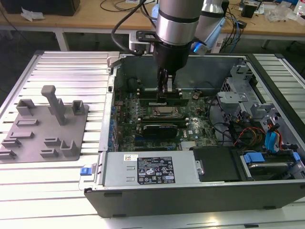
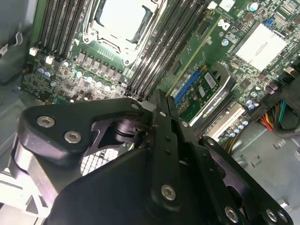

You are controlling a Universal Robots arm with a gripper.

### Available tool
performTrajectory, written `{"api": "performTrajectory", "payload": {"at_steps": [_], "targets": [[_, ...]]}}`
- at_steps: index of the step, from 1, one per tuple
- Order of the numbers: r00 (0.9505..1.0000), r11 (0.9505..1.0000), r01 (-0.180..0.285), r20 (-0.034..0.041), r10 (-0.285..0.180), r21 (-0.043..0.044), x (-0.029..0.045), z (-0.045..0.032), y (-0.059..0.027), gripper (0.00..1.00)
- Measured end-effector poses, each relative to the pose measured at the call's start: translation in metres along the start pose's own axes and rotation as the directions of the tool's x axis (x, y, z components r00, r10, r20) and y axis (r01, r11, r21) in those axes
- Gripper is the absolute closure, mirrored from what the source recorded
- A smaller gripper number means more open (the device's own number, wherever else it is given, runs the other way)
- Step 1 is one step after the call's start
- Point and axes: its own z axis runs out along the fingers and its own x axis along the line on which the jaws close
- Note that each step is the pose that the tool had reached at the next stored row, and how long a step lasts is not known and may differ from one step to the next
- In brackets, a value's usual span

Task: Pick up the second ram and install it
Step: 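Insert the second ram into the second slot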

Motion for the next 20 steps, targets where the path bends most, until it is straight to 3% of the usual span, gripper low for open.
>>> {"api": "performTrajectory", "payload": {"at_steps": [2,5,10,20], "targets": [[1.0,1.0,0.0,0.0001,0.0,0.0,0.0,0.0027,-0.0001,0.91],[1.0,1.0,0.0,0.0001,0.0,0.0,0.0001,0.0135,-0.0006,0.91],[1.0,1.0,0.0,0.0001,0.0,0.0,0.0001,0.0205,-0.001,0.91],[1.0,1.0,0.0,0.0001,0.0,0.0,0.0001,0.0264,-0.0014,0.91]]}}
